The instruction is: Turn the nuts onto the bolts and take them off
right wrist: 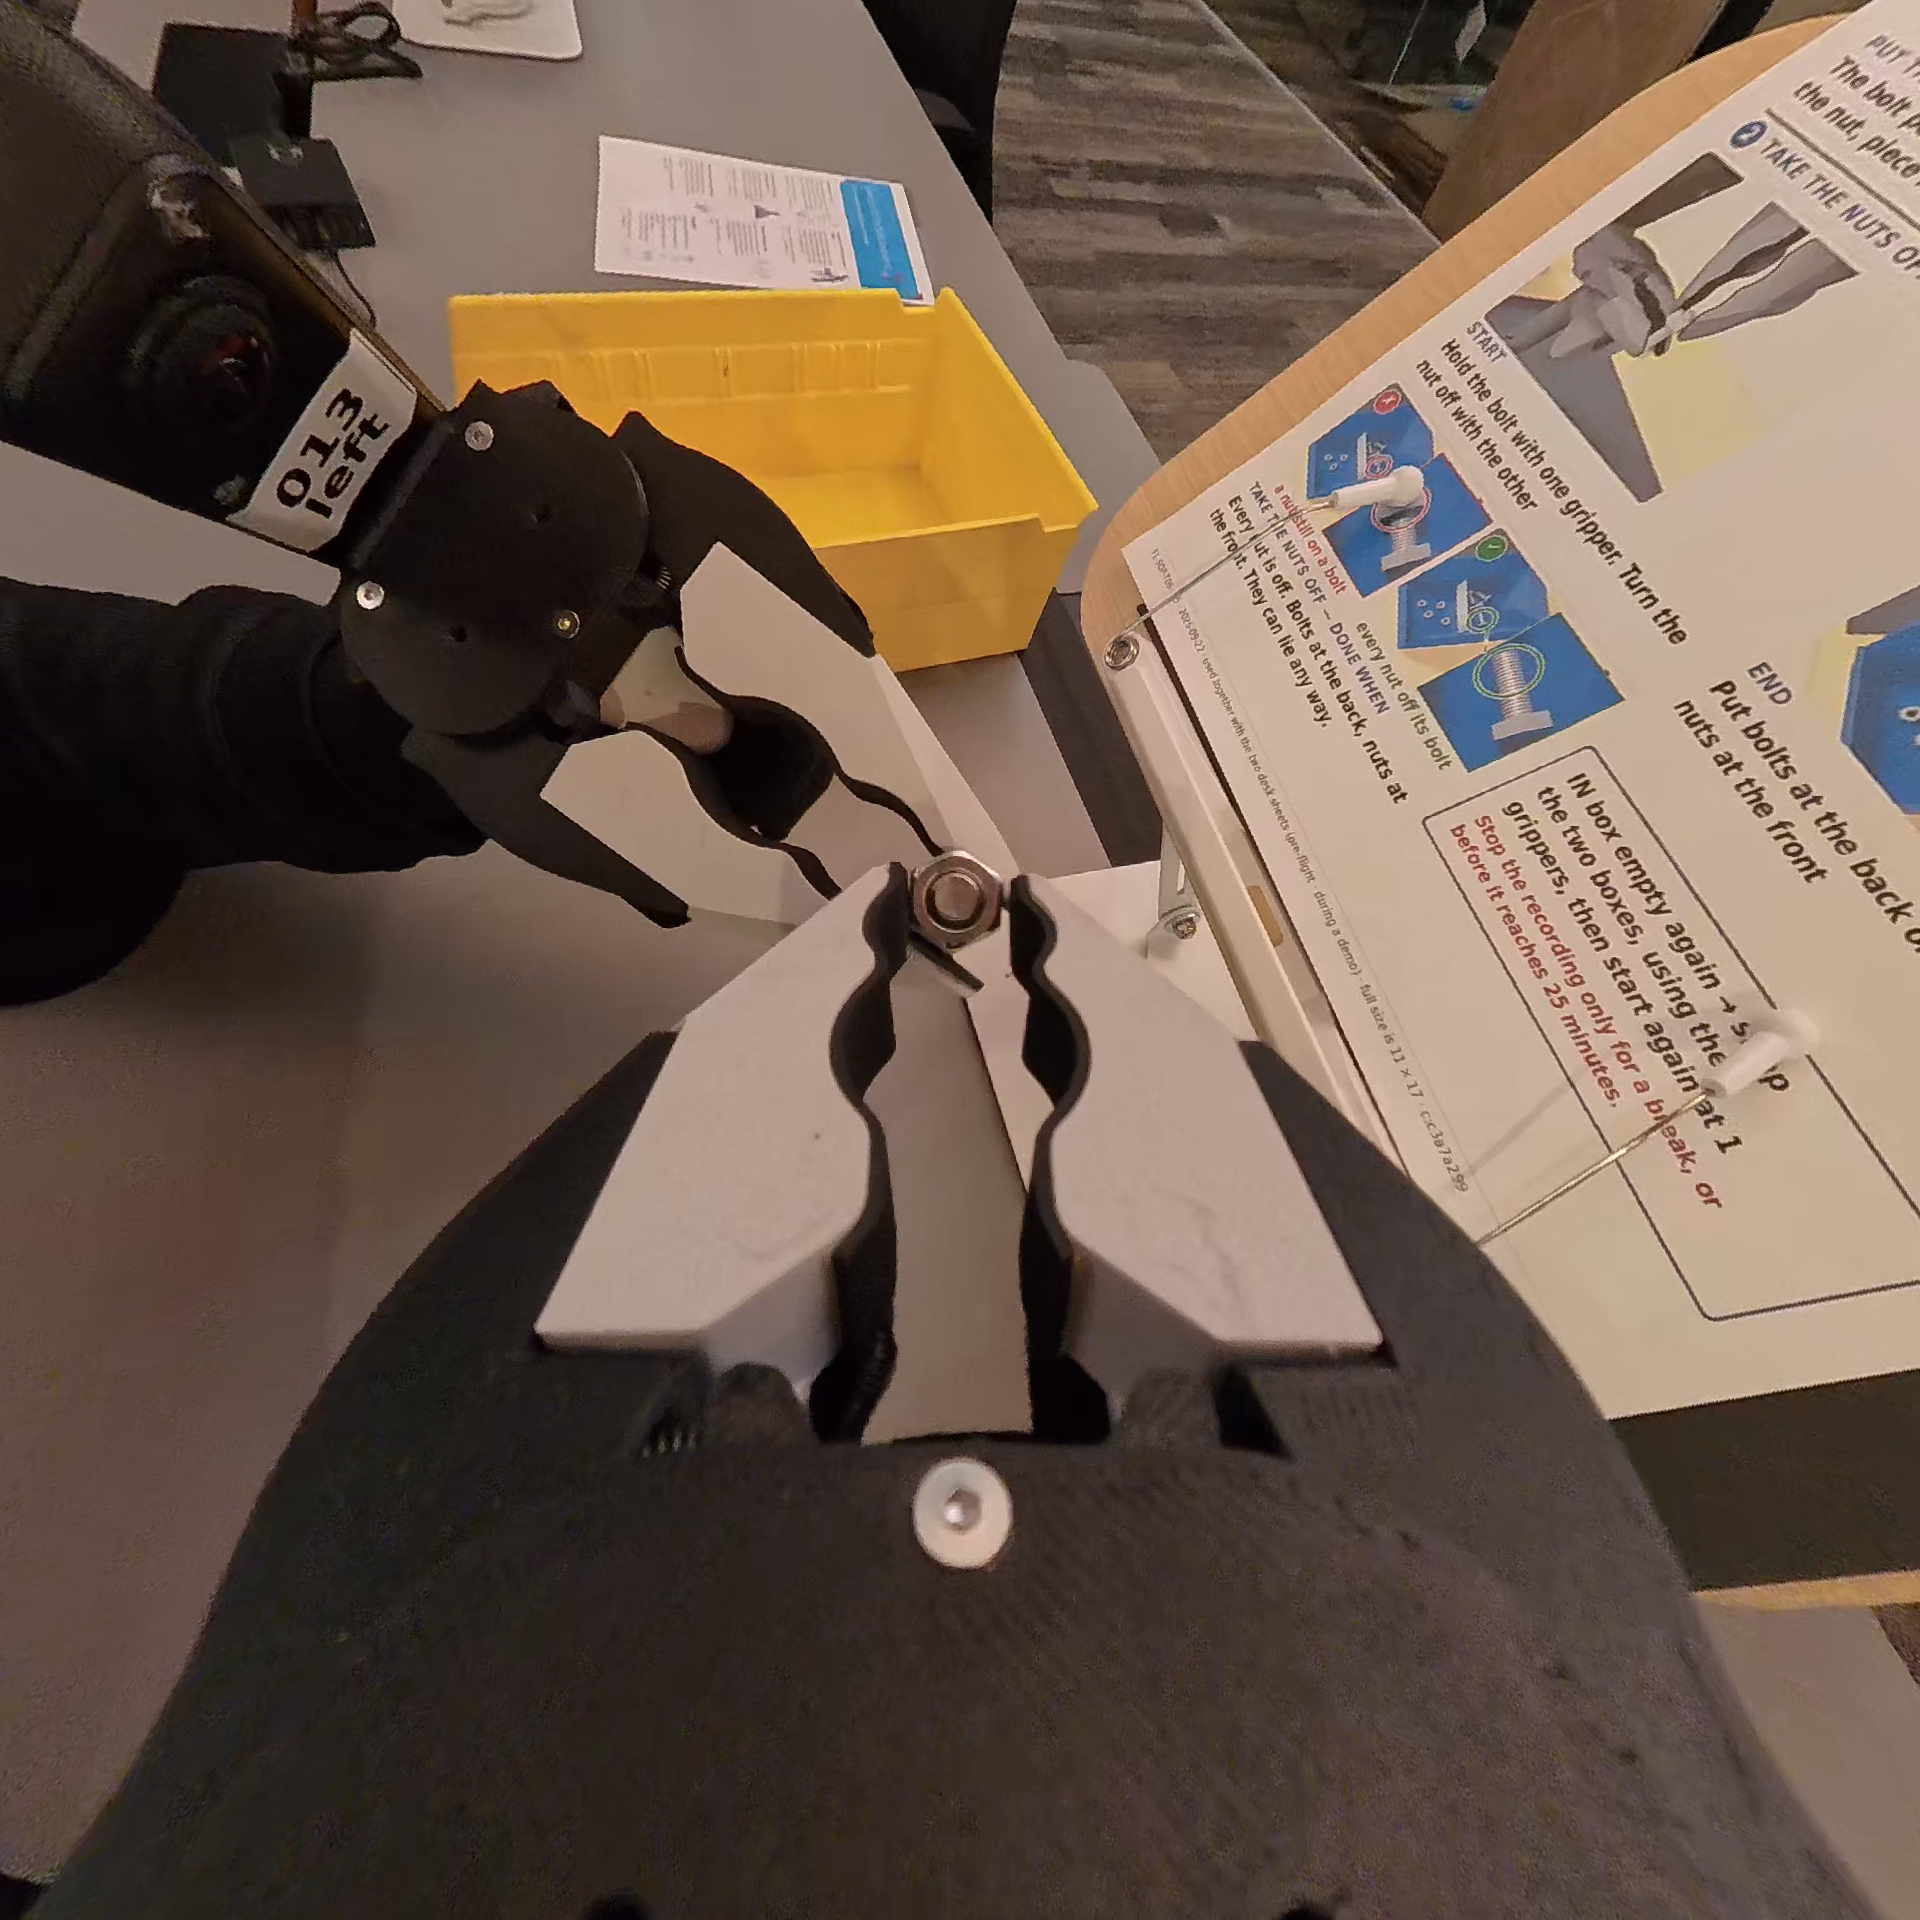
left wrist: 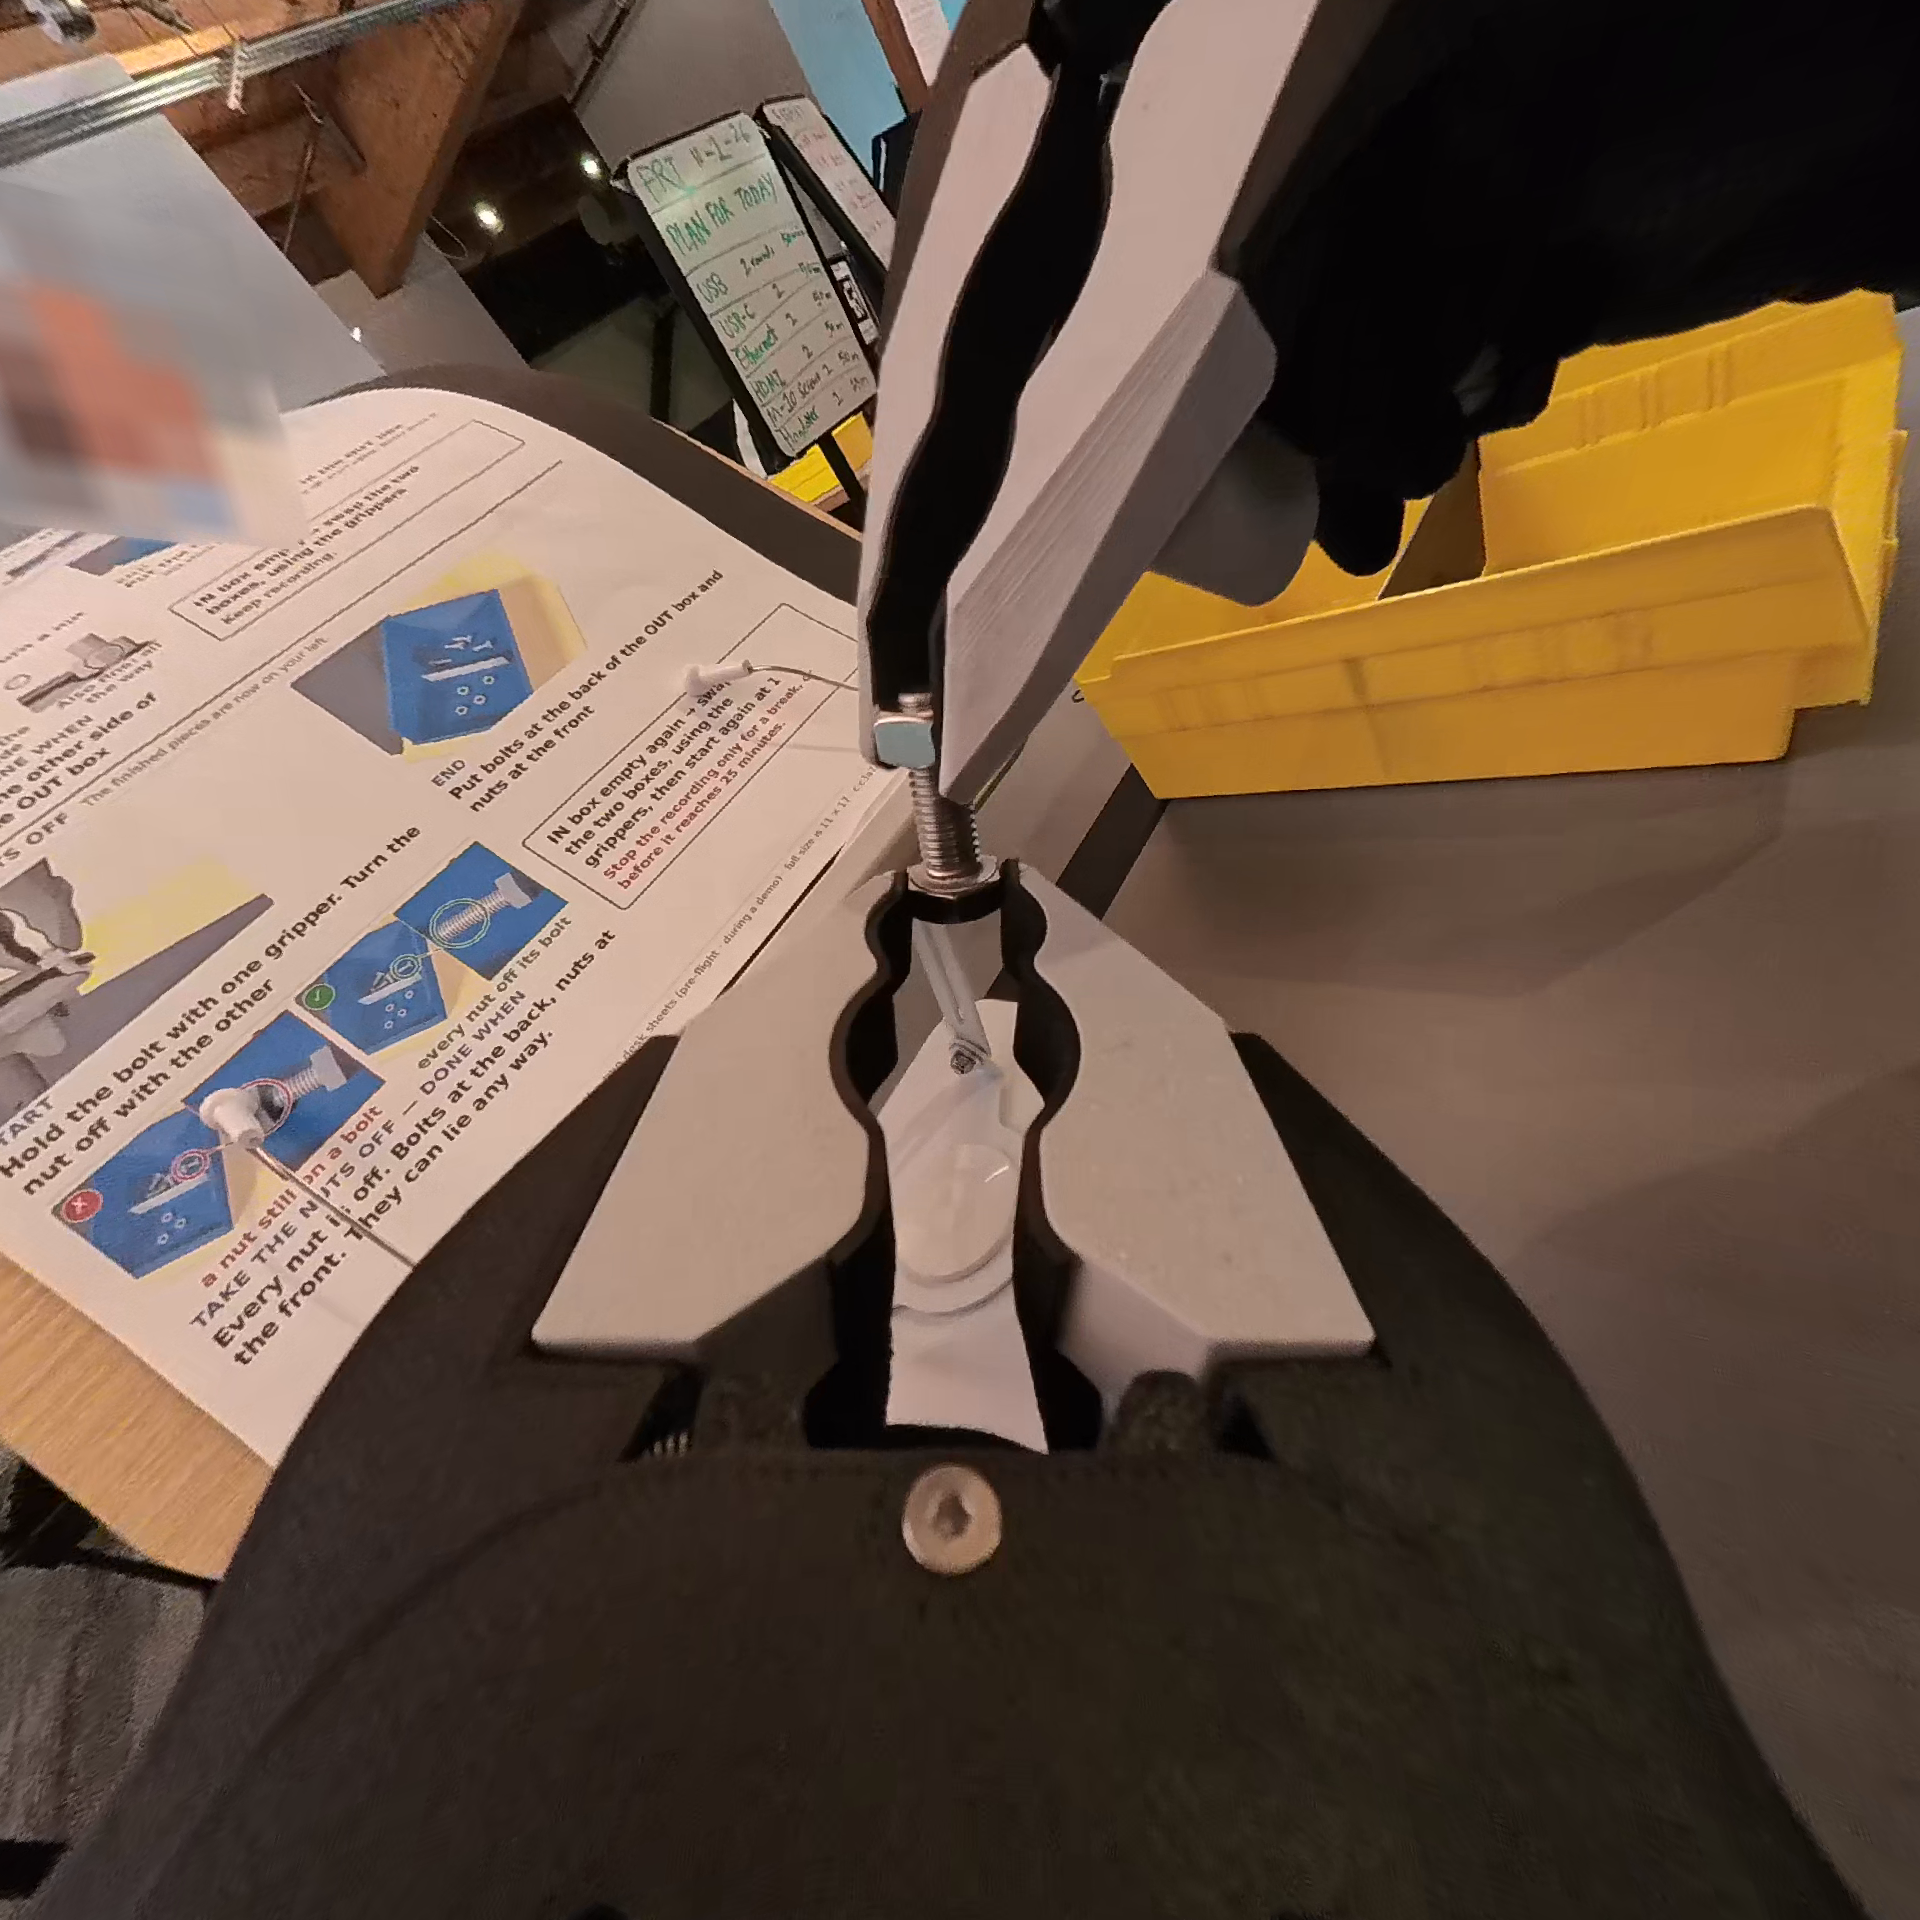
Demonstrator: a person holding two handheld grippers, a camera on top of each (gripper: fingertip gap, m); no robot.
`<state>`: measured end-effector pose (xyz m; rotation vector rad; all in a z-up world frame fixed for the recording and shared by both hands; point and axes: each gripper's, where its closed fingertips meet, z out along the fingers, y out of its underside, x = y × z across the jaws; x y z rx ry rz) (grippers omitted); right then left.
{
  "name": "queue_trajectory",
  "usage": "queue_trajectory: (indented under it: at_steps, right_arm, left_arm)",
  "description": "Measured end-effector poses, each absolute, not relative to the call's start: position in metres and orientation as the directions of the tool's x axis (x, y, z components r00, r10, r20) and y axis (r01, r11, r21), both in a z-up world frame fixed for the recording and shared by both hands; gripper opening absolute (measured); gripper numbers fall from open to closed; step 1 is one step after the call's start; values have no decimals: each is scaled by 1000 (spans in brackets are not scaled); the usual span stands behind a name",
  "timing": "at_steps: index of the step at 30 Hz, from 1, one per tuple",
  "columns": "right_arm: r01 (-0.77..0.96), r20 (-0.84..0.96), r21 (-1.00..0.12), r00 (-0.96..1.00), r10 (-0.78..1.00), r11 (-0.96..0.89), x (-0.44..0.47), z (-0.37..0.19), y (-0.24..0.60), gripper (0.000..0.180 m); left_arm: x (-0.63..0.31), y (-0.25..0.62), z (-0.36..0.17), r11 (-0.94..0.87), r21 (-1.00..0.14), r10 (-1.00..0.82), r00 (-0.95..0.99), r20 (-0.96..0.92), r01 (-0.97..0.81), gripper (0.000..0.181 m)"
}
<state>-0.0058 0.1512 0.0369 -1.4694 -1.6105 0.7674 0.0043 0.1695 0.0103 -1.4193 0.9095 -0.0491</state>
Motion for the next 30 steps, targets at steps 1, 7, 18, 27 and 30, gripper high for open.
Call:
queue_trajectory:
  at_steps: [1,7,18,27,30]
  right_arm:
    - [493,161,-859,7,987,136,-5,38,152,20]
    - [465,78,-884,49,996,46,5,44,160,28]
    - [508,41,-861,12,999,29,0,25,159,16]
    - [594,411,-689,-152,899,415,2,17,142,16]
    - [590,584,-539,-253,771,601,0,13,131,16]
  left_arm:
    - [3,170,11,211,-851,-529,677,-513,-480,15]
    - [-5,176,11,212,-805,-427,688,-587,-554,15]
    - [-3,181,2,200,-745,-366,657,-659,-636,15]
    - [3,166,-10,178,-773,-584,567,-582,-609,15]
    - [7,156,-16,166,-798,-679,519,-519,-579,15]
